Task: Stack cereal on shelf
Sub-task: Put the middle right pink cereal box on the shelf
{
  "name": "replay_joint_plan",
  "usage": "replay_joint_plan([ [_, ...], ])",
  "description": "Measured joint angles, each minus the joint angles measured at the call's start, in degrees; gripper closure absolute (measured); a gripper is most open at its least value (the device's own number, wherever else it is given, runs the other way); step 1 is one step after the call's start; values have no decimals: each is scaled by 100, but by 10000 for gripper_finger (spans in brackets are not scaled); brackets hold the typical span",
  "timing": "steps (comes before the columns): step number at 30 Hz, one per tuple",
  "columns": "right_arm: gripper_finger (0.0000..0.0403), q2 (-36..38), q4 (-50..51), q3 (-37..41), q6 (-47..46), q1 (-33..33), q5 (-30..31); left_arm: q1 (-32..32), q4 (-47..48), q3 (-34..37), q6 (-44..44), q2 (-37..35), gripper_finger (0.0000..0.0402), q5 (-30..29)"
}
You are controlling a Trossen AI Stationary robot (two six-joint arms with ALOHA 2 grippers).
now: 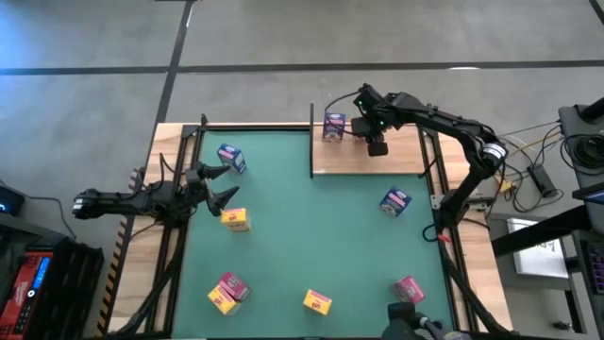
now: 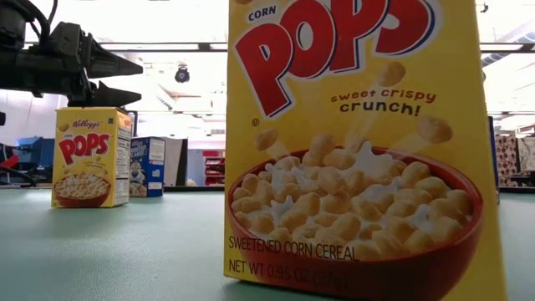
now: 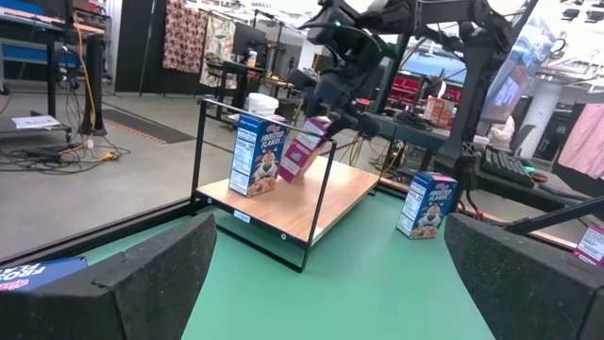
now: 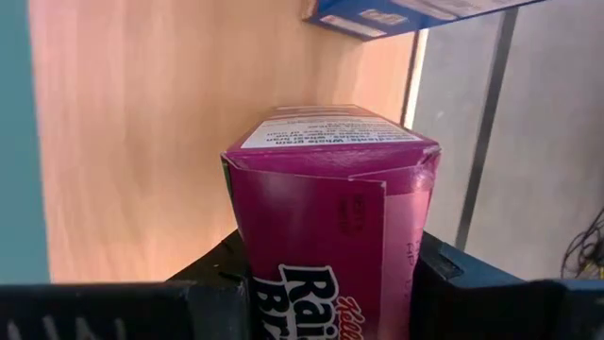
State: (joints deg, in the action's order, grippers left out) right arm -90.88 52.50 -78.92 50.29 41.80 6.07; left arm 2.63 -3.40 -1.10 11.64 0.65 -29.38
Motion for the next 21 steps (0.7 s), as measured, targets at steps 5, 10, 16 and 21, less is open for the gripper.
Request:
replay_joint_plan([
  [5, 231, -254, 296, -373, -102, 31, -18, 0, 0, 2, 1, 0, 2, 0],
  [10, 197, -463, 579, -639, -186, 81, -35, 0, 0, 0, 2, -1, 2, 0],
  [16, 171, -500, 587, -732, -173, 140, -33, 2, 0, 2, 0, 1, 2, -1],
  [21, 156, -483, 602, -813, -172, 167, -33, 0, 0, 2, 1, 1, 2, -1],
])
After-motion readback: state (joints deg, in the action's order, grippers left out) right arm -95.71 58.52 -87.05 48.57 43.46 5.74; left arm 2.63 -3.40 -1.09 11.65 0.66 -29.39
